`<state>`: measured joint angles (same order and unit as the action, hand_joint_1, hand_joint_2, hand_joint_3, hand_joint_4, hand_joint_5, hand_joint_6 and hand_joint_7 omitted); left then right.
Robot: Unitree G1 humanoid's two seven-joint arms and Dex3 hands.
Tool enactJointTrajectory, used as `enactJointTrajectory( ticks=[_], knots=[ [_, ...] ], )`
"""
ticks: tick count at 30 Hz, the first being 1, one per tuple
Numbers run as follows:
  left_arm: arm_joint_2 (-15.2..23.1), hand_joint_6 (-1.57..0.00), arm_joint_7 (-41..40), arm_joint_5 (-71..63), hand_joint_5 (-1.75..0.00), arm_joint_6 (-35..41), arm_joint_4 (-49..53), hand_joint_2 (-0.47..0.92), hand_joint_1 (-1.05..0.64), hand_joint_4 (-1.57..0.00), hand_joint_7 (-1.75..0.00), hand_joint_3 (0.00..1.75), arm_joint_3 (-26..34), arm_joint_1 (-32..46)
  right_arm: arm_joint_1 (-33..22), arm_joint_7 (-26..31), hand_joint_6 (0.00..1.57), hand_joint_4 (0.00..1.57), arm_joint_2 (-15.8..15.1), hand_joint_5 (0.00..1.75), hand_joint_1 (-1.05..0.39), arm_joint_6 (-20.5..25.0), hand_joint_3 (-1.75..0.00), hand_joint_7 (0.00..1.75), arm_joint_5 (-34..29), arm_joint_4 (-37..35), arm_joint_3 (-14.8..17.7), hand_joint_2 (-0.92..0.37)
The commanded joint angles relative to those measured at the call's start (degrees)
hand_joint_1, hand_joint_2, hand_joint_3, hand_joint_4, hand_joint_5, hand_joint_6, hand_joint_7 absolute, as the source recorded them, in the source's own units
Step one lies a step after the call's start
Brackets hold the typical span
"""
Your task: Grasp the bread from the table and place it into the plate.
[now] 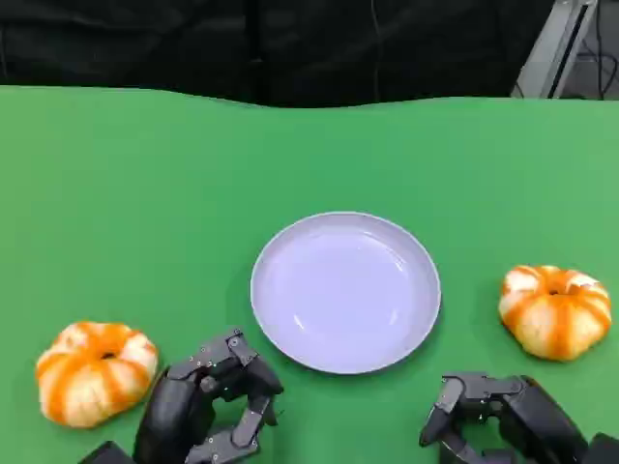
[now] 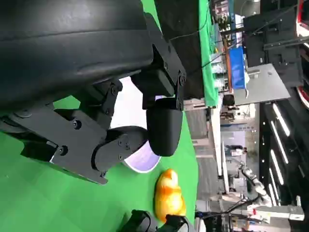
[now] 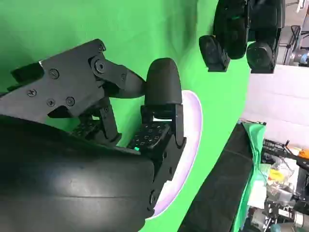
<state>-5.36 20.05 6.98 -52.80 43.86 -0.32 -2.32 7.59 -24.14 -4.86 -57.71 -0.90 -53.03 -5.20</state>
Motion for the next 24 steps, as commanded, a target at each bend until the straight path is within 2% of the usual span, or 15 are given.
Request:
enactJointTrajectory(
  ticks=[1,13,16,19,20,22,24],
  knots=[
    [0.65,-0.72,0.50,0.56,-1.75,0.47,-0.38,0.69,-0.10,-0.74,-1.42,0.92,0.13,0.64,0.12,0.11,0.85,0.81,-0.57,1.45,-0.15,0.12,-0.83,1.13,0.79,0.21,0.59,-0.68],
    [0.76,-0.73,0.12,0.10,-1.73,0.63,-0.33,0.68,-0.10,-0.74,-1.40,0.92,0.15,0.62,0.21,0.49,0.85,0.80,-0.51,1.47,-0.16,-0.17,-0.84,1.12,0.66,0.08,0.76,-0.68],
    [0.81,-0.77,-0.60,-0.59,-1.63,-0.01,-0.20,0.67,-0.08,-0.77,-1.32,0.93,0.28,0.56,0.19,0.60,0.85,0.80,-0.54,1.46,-0.16,-0.24,-0.83,1.11,0.52,0.08,0.72,-0.68],
    [0.77,-0.93,-0.50,-0.22,-1.24,0.47,-0.68,0.71,-0.07,-0.85,-0.82,0.79,0.40,0.88,0.11,0.59,0.85,0.80,-0.51,1.46,-0.16,-0.12,-0.83,1.11,0.51,0.11,0.66,-0.68],
    [0.75,-1.01,-0.35,0.03,-1.05,0.63,-0.93,0.75,-0.10,-0.89,-0.55,0.66,0.43,1.01,0.09,0.54,0.86,0.81,-0.49,1.46,-0.16,-0.04,-0.82,1.11,0.56,0.12,0.65,-0.68],
    [0.58,-1.11,0.09,0.81,-0.64,0.94,-1.44,0.81,-0.14,-1.01,-0.17,0.50,0.49,1.19,0.07,0.58,0.86,0.81,-0.53,1.46,-0.16,0.03,-0.83,1.11,0.47,0.17,0.61,-0.68],
    [0.23,-1.10,0.74,2.22,-0.35,2.38,-2.72,0.84,-0.16,-1.09,-0.06,0.40,0.49,1.67,0.00,0.68,0.86,0.81,-0.60,1.46,-0.16,0.12,-0.83,1.11,0.28,0.31,0.55,-0.68]
  ],
)
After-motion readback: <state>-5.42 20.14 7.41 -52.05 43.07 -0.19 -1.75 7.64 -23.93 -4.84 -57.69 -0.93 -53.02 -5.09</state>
